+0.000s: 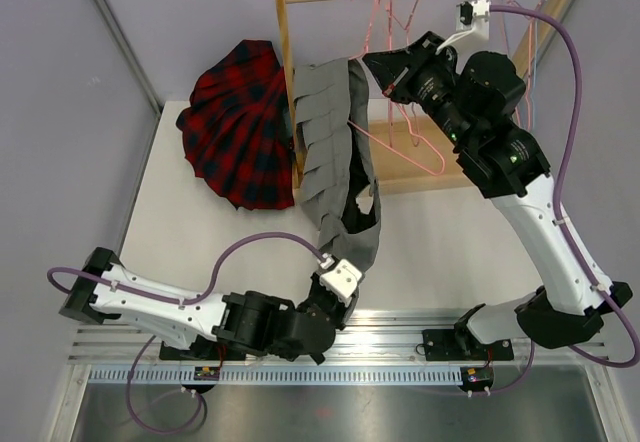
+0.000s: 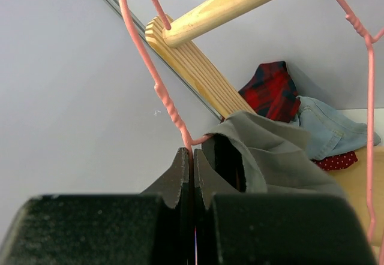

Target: Remove the skirt from the hanger

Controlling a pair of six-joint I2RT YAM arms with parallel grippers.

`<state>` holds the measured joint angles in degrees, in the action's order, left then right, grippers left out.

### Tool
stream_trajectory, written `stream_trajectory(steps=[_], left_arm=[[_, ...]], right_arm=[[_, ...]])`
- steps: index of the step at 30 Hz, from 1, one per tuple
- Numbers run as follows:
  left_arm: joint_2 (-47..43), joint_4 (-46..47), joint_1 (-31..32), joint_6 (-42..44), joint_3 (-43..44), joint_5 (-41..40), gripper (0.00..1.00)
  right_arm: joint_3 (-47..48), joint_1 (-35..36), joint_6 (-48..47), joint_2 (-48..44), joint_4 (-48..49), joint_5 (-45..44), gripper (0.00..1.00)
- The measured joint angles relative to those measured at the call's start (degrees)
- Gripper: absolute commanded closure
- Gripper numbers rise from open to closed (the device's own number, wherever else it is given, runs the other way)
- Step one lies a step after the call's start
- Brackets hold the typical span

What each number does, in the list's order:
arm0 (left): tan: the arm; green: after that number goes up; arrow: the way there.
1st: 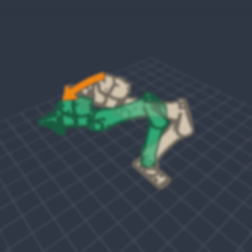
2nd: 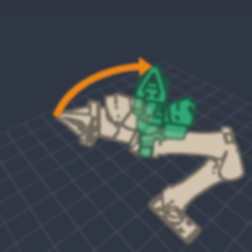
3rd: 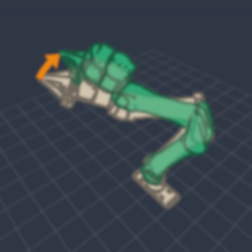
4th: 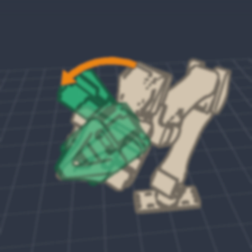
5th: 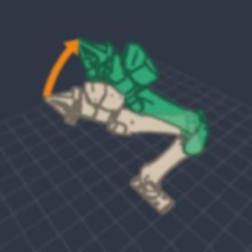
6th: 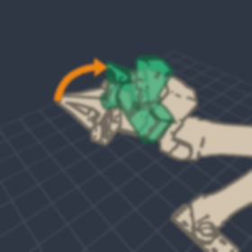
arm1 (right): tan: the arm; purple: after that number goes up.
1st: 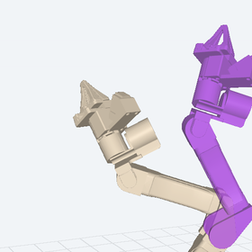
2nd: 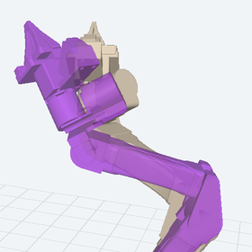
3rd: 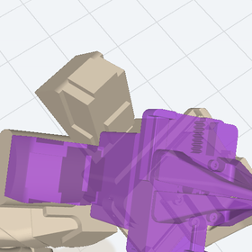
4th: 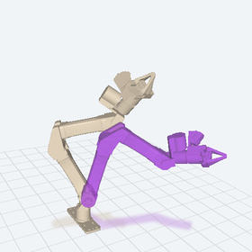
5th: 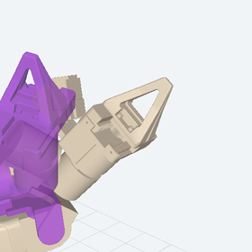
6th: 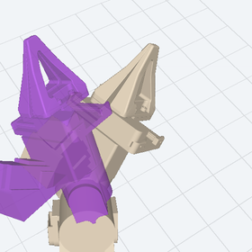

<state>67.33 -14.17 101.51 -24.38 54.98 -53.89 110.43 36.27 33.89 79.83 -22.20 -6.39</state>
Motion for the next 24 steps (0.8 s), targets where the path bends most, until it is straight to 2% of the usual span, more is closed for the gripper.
stream_trajectory(steps=[6, 11, 14, 18, 21, 24], left_arm=[[0.48, -5.86, 0.09, -1.16, 1.51, -4.81, 1.00], [-1.86, -10.69, -3.02, 6.03, 8.17, -8.96, 1.00], [-6.69, -9.99, -8.24, 14.23, 11.87, -9.70, 1.00], [-13.44, -5.46, -15.93, 29.44, 19.21, -9.70, 1.00], [-13.86, -0.98, -26.60, 39.63, 28.20, -6.29, 1.00], [-11.98, 1.31, -36.89, 45.27, 36.54, -1.31, 1.00]], right_arm=[[-6.05, -0.02, 1.55, -4.63, 0.52, -0.26, 1.00], [-15.32, -0.07, 4.59, -14.43, 0.04, 1.57, 1.00], [-21.27, -0.11, 6.19, -21.59, -0.87, 4.50, 1.00], [-28.41, -0.15, 7.61, -29.81, -1.77, 6.08, 1.00], [-32.17, -0.17, 8.15, -34.49, -3.58, 5.92, 1.00], [-34.99, -0.17, 8.59, -37.44, -4.68, 5.70, 1.00]])
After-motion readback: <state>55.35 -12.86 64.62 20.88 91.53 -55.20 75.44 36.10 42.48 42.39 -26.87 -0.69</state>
